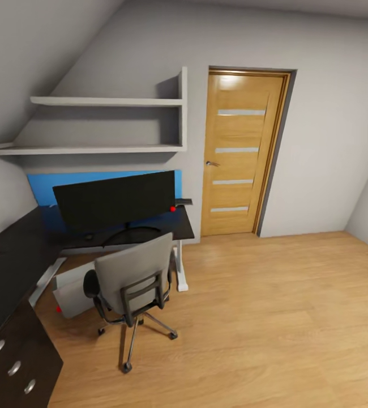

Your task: In the bedroom, organize the workspace by keeping the computer under the desk, ensuring the monitor is on the desk, placing the keyboard on the desk next to the monitor, placing the mouse on the desk next to the keyboard, moving the folder from the swivel chair onto the desk next to the mouse, stacking the notebook on top of the folder with the pen on top of the notebook, and positioning the swivel chair next to the desk.

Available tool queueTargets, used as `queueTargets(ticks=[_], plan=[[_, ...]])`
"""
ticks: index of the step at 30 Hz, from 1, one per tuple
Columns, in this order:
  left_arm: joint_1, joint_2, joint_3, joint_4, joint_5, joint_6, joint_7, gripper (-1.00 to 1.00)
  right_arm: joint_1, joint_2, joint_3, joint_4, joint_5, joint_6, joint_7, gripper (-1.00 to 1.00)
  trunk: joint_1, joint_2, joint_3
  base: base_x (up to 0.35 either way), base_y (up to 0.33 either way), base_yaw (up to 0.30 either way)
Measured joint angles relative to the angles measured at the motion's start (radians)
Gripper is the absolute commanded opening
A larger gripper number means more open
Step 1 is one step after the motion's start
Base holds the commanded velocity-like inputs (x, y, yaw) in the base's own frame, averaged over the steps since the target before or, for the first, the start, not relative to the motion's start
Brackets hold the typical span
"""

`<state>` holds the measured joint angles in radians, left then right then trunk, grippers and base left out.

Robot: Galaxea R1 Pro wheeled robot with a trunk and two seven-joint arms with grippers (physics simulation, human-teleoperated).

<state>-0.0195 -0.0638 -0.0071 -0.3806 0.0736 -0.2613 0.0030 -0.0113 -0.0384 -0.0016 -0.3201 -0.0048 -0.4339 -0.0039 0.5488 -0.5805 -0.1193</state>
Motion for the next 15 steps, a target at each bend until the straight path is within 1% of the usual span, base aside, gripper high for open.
queueTargets(ticks=[2,4,6,7,11,15], plan=[[0.000,0.002,0.002,0.000,0.001,0.002,0.000,1.00,0.000,0.000,-0.001,0.000,-0.001,0.001,0.000,1.00,0.000,0.000,-0.003,0.274,-0.220,-0.170],[0.000,0.006,0.012,0.000,0.001,0.002,0.000,1.00,0.000,0.000,-0.001,0.000,-0.002,0.001,0.000,1.00,0.000,0.000,-0.006,0.274,-0.213,-0.169],[0.000,0.010,0.030,0.000,0.005,0.003,0.001,1.00,0.000,0.000,-0.001,0.000,-0.002,0.001,0.000,1.00,0.000,0.000,-0.008,0.283,-0.174,-0.169],[0.000,0.011,0.049,0.000,0.012,0.003,0.001,1.00,0.000,0.000,-0.001,0.000,-0.002,0.001,0.000,1.00,0.000,0.000,-0.010,0.297,-0.109,-0.169],[0.000,0.012,0.067,0.000,0.018,0.002,0.000,1.00,0.000,0.000,-0.001,0.000,-0.002,0.001,0.000,1.00,0.000,0.000,-0.015,0.310,-0.055,-0.169],[0.000,0.011,0.073,0.000,0.020,-0.001,-0.002,1.00,0.000,0.001,-0.001,0.000,-0.003,0.001,0.000,1.00,0.000,0.000,-0.021,0.323,-0.010,-0.176]])
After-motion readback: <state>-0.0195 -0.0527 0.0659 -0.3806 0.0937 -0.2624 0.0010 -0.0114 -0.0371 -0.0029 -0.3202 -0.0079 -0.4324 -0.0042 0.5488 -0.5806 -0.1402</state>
